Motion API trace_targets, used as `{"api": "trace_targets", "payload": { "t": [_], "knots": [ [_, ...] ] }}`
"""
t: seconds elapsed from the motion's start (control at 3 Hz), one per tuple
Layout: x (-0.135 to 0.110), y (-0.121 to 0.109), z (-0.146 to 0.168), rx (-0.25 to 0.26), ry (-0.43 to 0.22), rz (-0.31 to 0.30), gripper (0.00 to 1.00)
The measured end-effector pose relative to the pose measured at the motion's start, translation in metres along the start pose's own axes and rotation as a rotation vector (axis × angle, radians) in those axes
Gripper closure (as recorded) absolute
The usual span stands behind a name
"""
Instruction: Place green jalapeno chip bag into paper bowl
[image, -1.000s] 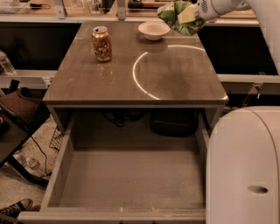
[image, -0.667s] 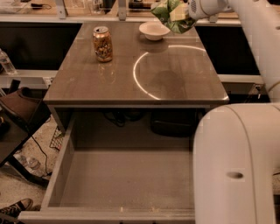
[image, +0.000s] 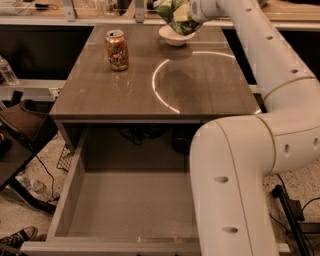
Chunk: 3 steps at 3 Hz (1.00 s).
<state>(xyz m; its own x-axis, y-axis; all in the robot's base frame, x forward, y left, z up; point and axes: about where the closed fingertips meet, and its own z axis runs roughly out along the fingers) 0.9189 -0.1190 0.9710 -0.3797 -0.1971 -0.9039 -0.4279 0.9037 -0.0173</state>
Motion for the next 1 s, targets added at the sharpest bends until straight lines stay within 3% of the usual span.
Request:
{"api": "trace_targets", "payload": {
  "t": [1.0],
  "knots": [
    [0.010, 0.014, 0.055, 0.062, 0.023, 0.031, 1.00]
  ]
}}
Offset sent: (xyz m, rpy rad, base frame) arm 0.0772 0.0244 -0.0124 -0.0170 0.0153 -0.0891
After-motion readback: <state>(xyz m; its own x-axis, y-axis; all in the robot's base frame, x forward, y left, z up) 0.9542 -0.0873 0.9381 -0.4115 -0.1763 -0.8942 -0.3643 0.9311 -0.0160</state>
